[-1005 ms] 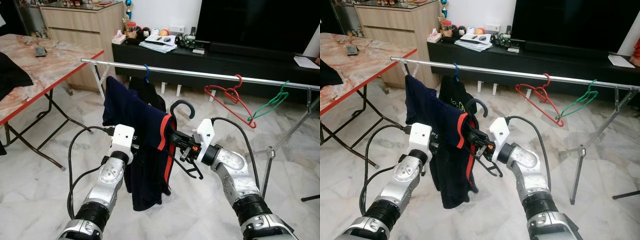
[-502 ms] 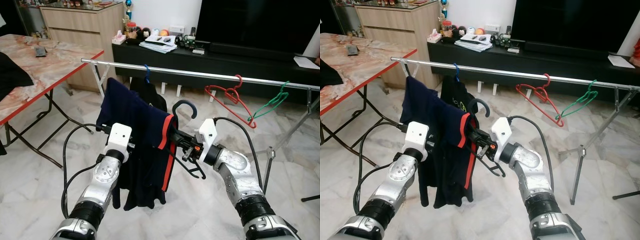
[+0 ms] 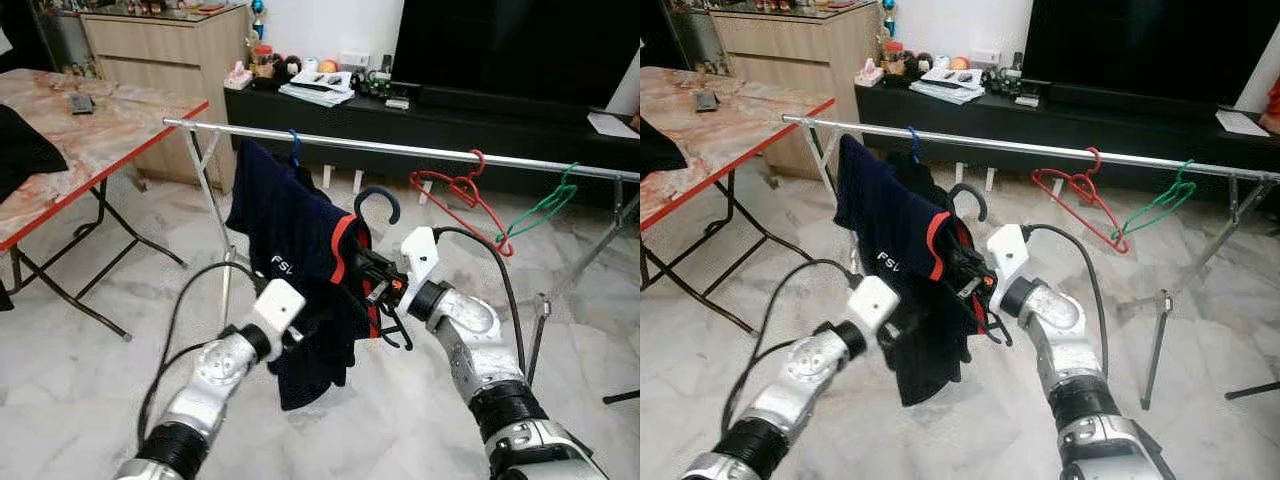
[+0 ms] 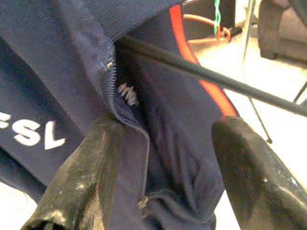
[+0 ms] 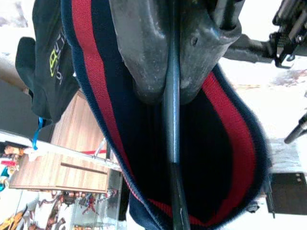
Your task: Hang hanger
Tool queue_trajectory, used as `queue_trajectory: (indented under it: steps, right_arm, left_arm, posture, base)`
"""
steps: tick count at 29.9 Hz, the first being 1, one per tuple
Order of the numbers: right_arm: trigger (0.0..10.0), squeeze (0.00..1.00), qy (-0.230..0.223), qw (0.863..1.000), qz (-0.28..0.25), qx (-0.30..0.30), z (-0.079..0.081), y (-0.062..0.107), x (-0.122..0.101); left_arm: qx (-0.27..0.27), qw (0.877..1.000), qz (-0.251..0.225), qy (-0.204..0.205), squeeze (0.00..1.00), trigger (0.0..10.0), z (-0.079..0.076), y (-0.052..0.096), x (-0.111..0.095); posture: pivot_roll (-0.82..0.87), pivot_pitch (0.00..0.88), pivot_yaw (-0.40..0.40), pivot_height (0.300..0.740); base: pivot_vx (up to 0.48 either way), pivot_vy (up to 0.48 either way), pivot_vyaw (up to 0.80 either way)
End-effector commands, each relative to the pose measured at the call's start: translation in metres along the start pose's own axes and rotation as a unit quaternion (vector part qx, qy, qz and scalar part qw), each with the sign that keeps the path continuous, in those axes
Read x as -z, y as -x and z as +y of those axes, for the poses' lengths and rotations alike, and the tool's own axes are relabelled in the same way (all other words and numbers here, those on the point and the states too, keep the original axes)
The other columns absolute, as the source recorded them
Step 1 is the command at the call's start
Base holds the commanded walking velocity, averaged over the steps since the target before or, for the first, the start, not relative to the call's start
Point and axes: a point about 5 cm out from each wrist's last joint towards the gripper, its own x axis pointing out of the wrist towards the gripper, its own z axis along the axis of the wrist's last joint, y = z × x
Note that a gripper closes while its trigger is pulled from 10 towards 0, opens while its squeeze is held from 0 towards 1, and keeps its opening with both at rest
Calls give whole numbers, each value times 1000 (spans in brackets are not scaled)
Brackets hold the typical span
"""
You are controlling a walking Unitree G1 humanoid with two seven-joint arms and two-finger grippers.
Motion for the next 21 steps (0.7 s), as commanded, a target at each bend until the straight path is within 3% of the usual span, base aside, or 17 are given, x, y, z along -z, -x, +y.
queue_trajectory:
  steps: [1, 3, 5, 13, 21]
  right_arm:
    - [0, 0, 16, 999, -28, -1, -3, -4, -14]
    - [0, 0, 17, 999, -28, -2, -2, -4, -13]
    - [0, 0, 16, 999, -28, -3, -1, -4, -12]
    - [0, 0, 13, 1000, -26, -3, -1, -3, -10]
    - [0, 0, 10, 999, -28, -16, 2, -4, -10]
  left_arm:
    - [-25, 1000, -10, 2, 0, 10000, 4, -8, -10]
    - [-46, 999, -10, -7, 0, 10000, 5, -11, -12]
    - [-102, 995, -7, -21, 0, 10000, 11, -14, -16]
    - [-153, 988, -20, -31, 0, 10000, 23, -13, -22]
    - [-180, 983, -17, -29, 0, 10000, 21, -14, -22]
  posture:
    - [97, 0, -50, 740]
    - [96, 0, -50, 740]
    - [93, 0, -47, 740]
    - [99, 0, -44, 740]
    - [96, 0, -45, 740]
  base:
    - [0, 0, 0]
    - [0, 0, 0]
    - [0, 0, 0]
    - [0, 0, 0]
    - [0, 0, 0]
